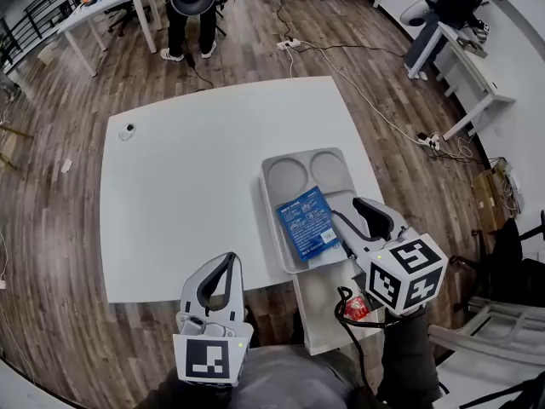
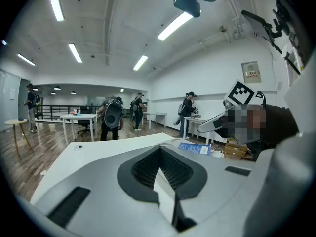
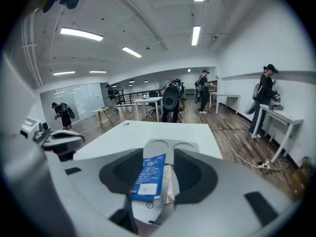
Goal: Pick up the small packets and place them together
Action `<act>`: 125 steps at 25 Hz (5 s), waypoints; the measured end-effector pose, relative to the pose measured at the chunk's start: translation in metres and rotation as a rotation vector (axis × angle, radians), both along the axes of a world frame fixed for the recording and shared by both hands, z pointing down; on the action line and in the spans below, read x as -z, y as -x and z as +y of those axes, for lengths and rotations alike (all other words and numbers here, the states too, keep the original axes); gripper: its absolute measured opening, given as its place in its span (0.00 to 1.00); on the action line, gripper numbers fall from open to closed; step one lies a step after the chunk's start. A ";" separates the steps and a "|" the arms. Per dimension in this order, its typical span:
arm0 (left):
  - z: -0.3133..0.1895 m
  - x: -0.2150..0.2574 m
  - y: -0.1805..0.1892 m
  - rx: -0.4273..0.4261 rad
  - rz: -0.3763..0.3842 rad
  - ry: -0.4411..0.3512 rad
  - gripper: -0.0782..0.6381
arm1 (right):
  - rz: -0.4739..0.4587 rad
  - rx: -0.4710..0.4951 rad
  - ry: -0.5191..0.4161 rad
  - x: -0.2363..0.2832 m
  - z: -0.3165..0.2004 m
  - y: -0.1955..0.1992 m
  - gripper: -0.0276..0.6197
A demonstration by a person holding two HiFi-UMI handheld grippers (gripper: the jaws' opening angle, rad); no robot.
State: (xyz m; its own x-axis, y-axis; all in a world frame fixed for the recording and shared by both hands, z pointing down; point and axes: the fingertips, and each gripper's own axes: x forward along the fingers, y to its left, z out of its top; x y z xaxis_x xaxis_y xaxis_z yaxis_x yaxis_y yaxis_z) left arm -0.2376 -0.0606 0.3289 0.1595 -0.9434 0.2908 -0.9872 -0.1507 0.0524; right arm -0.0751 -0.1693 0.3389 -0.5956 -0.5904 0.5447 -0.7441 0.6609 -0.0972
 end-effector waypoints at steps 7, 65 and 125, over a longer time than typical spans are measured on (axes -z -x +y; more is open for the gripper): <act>-0.009 0.023 -0.031 -0.098 0.001 -0.056 0.10 | -0.021 -0.034 -0.081 0.047 0.014 -0.025 0.34; -0.017 -0.005 -0.137 -0.379 0.049 -0.026 0.10 | 0.555 0.270 0.266 -0.099 0.163 -0.082 0.17; -0.011 0.097 -0.107 -0.346 -0.034 -0.243 0.10 | -0.408 -0.087 -0.451 0.139 0.120 -0.001 0.05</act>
